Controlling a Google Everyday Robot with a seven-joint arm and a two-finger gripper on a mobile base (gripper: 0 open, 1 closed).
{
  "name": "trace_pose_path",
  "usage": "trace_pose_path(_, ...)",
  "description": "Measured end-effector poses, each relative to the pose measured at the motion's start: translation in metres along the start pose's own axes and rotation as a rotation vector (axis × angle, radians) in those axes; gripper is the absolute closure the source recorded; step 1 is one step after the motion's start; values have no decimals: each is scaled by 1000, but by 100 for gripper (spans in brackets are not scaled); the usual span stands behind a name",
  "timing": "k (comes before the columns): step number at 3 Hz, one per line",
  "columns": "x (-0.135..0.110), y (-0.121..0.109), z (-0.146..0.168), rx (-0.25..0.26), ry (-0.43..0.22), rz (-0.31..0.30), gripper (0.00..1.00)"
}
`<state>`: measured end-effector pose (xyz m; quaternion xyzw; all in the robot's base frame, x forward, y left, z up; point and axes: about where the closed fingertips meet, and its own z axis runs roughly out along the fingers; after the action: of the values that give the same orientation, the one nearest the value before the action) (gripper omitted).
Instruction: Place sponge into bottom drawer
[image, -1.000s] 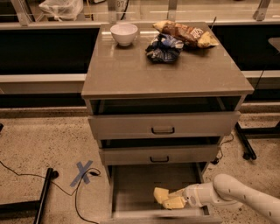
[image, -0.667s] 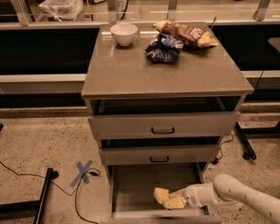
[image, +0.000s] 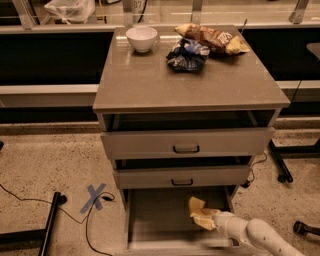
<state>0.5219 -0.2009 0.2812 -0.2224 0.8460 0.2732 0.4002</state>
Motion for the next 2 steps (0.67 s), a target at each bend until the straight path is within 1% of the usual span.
trace_pose_path(1, 9, -44, 18, 92, -22, -41, 81)
trace_pose_path(2, 18, -57, 39, 90, 56, -83, 58)
